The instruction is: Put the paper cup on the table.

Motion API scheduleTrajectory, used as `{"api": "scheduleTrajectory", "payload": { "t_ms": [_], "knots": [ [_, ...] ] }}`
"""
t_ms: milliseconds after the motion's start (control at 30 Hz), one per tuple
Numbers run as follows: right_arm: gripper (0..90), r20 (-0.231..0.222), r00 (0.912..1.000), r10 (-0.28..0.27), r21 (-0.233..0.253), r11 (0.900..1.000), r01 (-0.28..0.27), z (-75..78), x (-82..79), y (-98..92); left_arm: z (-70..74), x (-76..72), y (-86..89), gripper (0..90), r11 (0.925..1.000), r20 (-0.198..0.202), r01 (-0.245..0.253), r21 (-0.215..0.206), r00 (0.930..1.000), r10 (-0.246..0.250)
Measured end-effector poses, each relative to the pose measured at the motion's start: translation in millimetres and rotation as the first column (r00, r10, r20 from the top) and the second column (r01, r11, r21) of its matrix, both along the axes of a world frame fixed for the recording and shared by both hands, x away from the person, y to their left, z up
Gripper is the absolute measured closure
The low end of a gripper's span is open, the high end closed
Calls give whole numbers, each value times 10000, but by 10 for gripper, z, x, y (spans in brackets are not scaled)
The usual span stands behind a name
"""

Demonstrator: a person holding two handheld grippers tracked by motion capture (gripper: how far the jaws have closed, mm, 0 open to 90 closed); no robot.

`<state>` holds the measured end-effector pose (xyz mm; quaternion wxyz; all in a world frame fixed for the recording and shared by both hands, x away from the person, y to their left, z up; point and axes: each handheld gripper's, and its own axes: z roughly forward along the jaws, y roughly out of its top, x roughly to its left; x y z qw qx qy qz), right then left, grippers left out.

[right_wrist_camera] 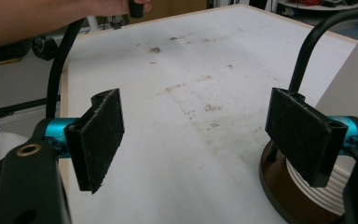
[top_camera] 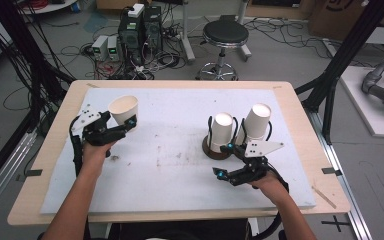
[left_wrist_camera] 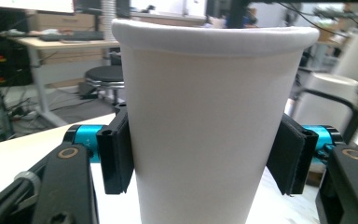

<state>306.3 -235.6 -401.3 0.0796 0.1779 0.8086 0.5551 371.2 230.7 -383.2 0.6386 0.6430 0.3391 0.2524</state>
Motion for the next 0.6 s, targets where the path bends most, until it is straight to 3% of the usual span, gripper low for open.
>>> {"api": "scheduleTrajectory", "payload": {
  "t_ms": [100, 267, 433, 600],
  "knots": [
    [199, -6, 10000, -11, -64, 10000, 11, -14, -5, -28, 22, 94, 50, 344, 9994, 339, -171, 297, 9993, 161],
    [199, -84, 9999, -60, -71, 10000, 59, -25, 7, -48, -5, 243, 67, 344, 9993, 347, -253, 272, 9991, 243],
    [200, -104, 9999, -22, -134, 9999, 21, -32, 14, -39, -107, 373, 91, 338, 9987, -22, -491, 141, 9988, 491],
    [199, -47, 10000, 75, -184, 9998, -76, -37, 6, -25, -236, 481, 111, 337, 9959, -567, -855, 298, 9946, 871]
  ]
}}
